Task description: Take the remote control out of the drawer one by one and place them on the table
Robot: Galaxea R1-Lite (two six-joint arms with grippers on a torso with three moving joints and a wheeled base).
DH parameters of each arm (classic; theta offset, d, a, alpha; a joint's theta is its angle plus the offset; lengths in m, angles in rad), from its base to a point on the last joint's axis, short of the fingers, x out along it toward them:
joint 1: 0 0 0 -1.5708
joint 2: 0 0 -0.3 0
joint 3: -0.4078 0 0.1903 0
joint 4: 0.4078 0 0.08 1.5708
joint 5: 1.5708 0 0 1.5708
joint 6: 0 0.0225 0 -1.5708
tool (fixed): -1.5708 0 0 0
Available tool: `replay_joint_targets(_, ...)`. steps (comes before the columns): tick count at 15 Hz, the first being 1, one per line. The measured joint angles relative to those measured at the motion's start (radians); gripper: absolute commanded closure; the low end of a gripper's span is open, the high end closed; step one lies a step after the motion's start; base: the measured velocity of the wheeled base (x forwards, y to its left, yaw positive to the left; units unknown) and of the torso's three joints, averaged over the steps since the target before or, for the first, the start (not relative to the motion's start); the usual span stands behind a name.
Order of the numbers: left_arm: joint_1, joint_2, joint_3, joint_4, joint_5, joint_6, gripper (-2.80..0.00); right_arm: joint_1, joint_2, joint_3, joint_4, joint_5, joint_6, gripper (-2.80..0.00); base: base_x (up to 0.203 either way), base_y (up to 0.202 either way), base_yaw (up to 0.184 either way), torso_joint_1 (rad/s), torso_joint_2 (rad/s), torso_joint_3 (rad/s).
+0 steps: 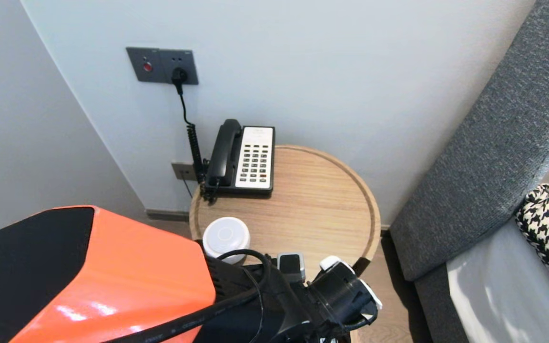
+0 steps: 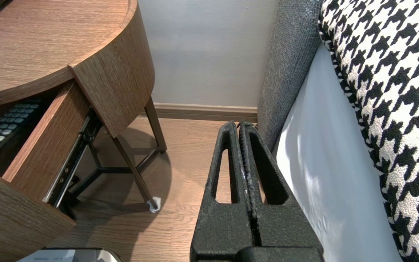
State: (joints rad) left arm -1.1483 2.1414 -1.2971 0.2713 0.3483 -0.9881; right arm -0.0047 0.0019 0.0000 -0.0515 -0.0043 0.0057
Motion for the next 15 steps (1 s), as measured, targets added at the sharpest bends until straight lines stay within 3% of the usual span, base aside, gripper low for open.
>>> replay_joint_targets(3,0.000,-0.030,0.038,-0.010,-0.029,0.081,0.00,0.000,0.000,0.000,0.000,0.000,0.000,0.00,0.000,0.000,0.000,0.000,0.00,0.000)
replay_joint_targets(7,0.006,-0.073,0.103,-0.022,-0.098,0.141,0.00,0.000,0.000,0.000,0.000,0.000,0.000,0.00,0.000,0.000,0.000,0.000,0.00,0.000)
replay_joint_targets(15,0.030,-0.122,0.209,-0.200,-0.137,0.305,0.00,0.000,0.000,0.000,0.000,0.000,0.000,0.00,0.000,0.000,0.000,0.000,0.00,0.000)
